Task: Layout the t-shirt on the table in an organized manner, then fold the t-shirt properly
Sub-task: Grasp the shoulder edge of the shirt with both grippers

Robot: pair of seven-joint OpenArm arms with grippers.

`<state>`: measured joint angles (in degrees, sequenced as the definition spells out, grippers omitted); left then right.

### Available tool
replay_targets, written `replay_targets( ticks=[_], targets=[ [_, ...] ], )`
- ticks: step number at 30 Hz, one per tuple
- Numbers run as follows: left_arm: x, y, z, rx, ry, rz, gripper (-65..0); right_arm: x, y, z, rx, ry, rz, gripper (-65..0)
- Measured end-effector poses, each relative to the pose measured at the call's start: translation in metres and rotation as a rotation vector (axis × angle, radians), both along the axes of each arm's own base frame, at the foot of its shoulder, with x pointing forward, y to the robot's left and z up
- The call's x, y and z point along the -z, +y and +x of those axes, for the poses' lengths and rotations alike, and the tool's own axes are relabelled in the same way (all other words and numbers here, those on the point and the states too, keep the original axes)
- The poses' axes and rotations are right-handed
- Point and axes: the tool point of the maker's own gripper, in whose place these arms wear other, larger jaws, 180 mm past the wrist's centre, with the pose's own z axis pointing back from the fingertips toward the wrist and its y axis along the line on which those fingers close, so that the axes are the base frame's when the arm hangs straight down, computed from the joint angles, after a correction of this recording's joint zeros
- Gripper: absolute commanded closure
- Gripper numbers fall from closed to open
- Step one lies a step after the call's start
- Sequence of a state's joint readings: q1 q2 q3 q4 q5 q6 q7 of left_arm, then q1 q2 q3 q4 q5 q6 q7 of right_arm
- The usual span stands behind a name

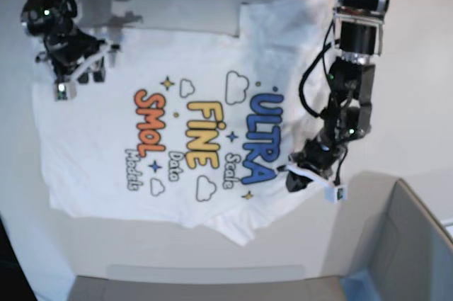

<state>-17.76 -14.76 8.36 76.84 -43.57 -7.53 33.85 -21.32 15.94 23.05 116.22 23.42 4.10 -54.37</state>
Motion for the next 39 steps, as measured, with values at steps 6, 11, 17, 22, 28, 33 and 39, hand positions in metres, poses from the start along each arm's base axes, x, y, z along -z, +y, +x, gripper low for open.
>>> replay_targets(
  ticks=[6,11,17,22,28,33,39],
  targets=[
    [-0.017,0.039,-0.058,-0.102,-0.063,0.003,-8.6,-0.009,-0.033,-0.005,0.096,-0.014,-0.029,-21.7],
    [-0.003,0.064,-0.111,-0.166,-0.016,0.039,-8.6,-0.019,-0.072,-0.02,0.252,-0.045,-0.017,-21.7],
    [0.02,0.071,-0.156,-0.178,0.07,0.062,-8.6,-0.021,-0.1,-0.071,0.412,0.018,0.17,-21.7],
    [0.027,0.07,-0.168,-0.177,0.097,0.062,-8.6,-0.027,-0.125,-0.113,0.559,0.04,0.238,-21.7],
    [0.027,0.064,-0.19,-0.156,0.117,0.072,-8.6,0.013,-0.148,-0.139,0.679,0.118,0.31,-21.7],
    [0.036,0.062,-0.213,-0.149,0.167,0.078,-8.6,0.054,-0.175,-0.166,0.803,0.204,0.337,-21.7],
    [0.038,0.062,-0.218,-0.148,0.178,0.079,-8.6,0.045,-0.178,-0.144,0.769,0.145,0.376,-21.7]
  ],
)
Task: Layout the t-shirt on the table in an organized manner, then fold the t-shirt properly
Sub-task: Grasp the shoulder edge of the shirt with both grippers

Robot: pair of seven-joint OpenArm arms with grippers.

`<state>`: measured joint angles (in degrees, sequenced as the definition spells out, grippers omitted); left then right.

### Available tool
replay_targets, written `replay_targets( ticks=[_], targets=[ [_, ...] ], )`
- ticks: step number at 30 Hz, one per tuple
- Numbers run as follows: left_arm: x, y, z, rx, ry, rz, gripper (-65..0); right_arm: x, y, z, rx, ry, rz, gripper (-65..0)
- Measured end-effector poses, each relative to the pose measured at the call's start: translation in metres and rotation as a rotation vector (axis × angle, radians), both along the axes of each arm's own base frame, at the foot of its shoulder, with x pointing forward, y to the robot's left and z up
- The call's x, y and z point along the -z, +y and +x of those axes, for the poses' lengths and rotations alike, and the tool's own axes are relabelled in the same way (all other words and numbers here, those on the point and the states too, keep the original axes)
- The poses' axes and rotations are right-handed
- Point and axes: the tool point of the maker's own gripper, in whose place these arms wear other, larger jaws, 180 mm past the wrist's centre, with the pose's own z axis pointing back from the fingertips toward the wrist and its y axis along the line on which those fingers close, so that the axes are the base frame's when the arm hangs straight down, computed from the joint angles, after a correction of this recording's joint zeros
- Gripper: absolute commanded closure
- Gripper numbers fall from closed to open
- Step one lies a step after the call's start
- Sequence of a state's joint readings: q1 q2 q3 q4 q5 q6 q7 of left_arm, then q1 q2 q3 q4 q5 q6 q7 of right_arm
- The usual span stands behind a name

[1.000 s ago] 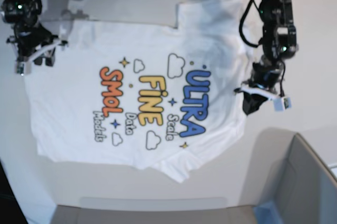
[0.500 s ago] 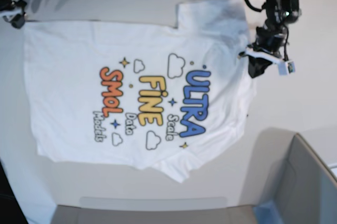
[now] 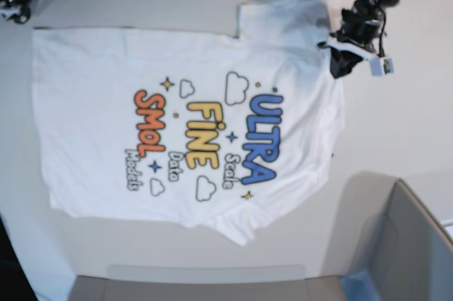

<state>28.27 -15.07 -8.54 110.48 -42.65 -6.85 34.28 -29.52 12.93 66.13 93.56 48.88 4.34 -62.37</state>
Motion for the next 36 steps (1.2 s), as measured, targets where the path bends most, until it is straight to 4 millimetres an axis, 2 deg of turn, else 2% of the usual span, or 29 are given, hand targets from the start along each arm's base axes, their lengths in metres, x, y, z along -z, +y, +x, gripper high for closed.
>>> replay_targets(
  ticks=[6,11,16,23,27,33,36],
  targets=[
    [-0.003,-0.001,0.0,0.002,-0.008,0.001,-8.6,0.012,0.031,0.018,-0.113,0.021,0.04,-21.7],
    [-0.003,-0.001,0.001,0.002,-0.009,0.0,-8.6,0.012,0.052,0.05,-0.205,-0.03,0.056,-21.7],
    [-0.003,-0.001,0.001,0.002,-0.01,0.0,-8.6,0.013,0.037,0.057,-0.199,0.021,-0.044,-21.7],
    [-0.003,0.0,0.001,0.001,-0.01,0.001,-8.6,0.02,0.038,0.065,-0.17,-0.013,-0.018,-21.6],
    [0.006,0.0,-0.018,-0.003,0.038,-0.003,-8.6,0.021,0.032,0.071,-0.154,-0.028,-0.016,-21.6],
    [0.006,0.017,-0.057,-0.117,0.086,-0.001,-9.2,0.02,0.032,0.072,-0.153,-0.032,-0.018,-21.6],
    [0.01,0.016,-0.066,-0.118,0.112,-0.011,-14.4,0.02,0.031,0.073,-0.16,-0.028,-0.021,-21.6]
  ],
)
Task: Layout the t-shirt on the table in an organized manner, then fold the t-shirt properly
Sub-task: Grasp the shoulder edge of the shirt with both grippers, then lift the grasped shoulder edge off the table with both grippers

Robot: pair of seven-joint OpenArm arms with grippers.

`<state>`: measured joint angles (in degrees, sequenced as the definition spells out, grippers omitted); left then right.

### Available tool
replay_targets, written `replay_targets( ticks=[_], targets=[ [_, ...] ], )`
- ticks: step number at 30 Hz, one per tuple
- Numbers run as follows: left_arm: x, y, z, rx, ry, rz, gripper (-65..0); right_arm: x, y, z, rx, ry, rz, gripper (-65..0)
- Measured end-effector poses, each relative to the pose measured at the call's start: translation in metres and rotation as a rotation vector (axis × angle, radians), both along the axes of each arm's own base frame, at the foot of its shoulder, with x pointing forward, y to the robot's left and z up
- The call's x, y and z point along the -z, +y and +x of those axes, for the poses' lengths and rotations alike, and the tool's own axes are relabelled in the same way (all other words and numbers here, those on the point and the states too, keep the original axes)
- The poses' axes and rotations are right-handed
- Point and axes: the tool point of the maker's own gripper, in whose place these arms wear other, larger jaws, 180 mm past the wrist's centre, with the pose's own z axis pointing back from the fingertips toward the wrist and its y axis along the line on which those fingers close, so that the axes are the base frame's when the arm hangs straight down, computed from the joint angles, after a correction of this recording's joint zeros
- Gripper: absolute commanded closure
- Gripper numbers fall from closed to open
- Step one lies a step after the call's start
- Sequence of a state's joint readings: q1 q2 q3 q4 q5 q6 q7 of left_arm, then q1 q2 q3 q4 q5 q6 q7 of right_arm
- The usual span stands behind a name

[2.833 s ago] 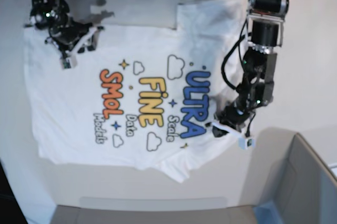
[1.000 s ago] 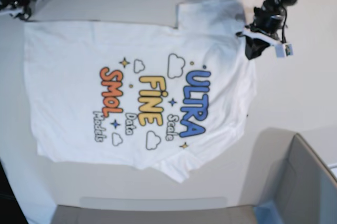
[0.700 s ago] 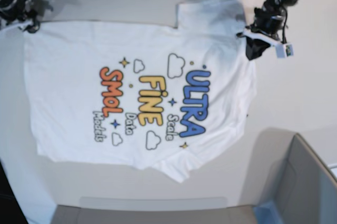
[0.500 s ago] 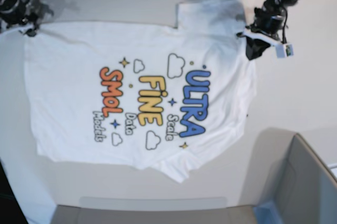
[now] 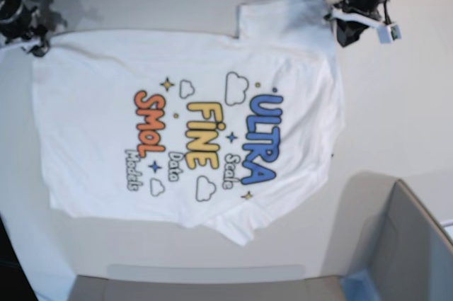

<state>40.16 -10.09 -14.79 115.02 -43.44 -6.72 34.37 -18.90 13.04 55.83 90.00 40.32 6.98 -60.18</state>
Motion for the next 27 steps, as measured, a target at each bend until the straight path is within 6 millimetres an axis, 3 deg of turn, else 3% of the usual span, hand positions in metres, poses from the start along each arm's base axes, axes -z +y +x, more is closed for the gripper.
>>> replay_targets(
  ticks=[4,9,17,27],
  targets=[
    [0.003,-0.018,-0.011,-0.003,0.049,-0.161,-21.6,-0.001,-0.002,0.0,-0.008,0.003,-0.006,-21.6],
    [0.001,-0.032,-0.016,-0.005,0.077,-0.308,-22.0,-0.002,-0.004,0.0,-0.014,0.012,-0.011,-21.6],
    [0.009,-0.015,-0.023,-0.002,0.13,-0.208,-22.0,-0.002,-0.004,-0.001,-0.013,0.013,-0.015,-21.6],
    [0.02,-0.014,-0.047,0.007,0.203,-0.175,-21.9,-0.002,-0.005,-0.001,-0.015,0.016,-0.015,-21.6]
  ],
)
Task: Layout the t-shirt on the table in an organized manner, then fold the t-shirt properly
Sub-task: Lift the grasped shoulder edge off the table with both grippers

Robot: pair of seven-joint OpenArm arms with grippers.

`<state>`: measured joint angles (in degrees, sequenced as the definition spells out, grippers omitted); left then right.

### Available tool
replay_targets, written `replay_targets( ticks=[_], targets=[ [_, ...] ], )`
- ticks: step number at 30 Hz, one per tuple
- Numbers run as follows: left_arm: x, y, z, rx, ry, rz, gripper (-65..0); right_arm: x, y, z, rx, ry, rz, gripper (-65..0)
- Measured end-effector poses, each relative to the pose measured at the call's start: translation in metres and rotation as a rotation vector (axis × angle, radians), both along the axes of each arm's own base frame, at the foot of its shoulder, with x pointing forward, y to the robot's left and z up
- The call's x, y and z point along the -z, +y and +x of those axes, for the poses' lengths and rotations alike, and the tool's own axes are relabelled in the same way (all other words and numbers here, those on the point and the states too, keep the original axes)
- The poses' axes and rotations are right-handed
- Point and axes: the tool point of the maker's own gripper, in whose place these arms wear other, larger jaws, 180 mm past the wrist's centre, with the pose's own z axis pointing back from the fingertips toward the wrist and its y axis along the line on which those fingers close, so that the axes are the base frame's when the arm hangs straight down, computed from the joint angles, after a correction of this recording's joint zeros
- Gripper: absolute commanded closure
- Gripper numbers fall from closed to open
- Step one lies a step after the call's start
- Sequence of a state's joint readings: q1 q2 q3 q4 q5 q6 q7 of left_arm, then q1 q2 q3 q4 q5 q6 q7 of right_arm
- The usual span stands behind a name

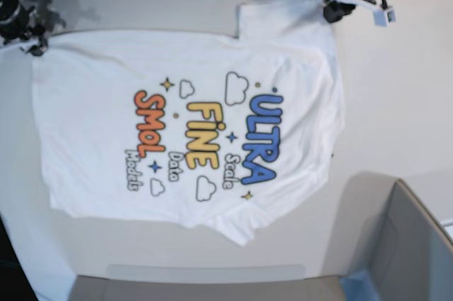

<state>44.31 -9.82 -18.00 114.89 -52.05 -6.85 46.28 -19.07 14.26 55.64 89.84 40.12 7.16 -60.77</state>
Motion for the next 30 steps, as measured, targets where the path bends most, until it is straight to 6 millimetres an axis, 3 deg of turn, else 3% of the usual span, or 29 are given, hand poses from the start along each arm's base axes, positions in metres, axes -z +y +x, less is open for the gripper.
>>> replay_targets(
  ticks=[5,9,11,14,22,27,30],
  targets=[
    [0.0,-0.01,-0.004,0.051,-0.006,-0.013,-21.9,0.0,0.0,0.0,0.0,0.0,0.0,-21.6],
    [-0.005,-0.04,-0.001,0.174,-0.058,-0.064,-21.9,0.0,0.0,0.0,0.0,0.0,-0.001,-21.6],
    [0.001,-0.043,-0.003,0.172,-0.048,-0.082,-21.9,0.0,0.0,0.0,0.0,0.001,0.0,-21.6],
    [0.015,-0.036,-0.012,0.146,0.003,-0.077,-21.8,0.0,0.0,0.0,0.0,0.0,-0.002,-21.6],
    [0.019,-0.032,-0.008,0.139,-0.003,-0.077,-19.3,0.0,-0.001,-0.001,0.001,0.003,-0.005,-21.6],
    [0.014,0.007,-0.01,0.063,0.0,0.002,-17.1,0.0,-0.001,0.0,0.0,0.0,-0.004,-21.6],
    [0.004,0.011,-0.004,0.069,-0.029,0.03,-17.1,0.0,-0.001,-0.001,0.0,0.004,-0.006,-21.6]
  ],
)
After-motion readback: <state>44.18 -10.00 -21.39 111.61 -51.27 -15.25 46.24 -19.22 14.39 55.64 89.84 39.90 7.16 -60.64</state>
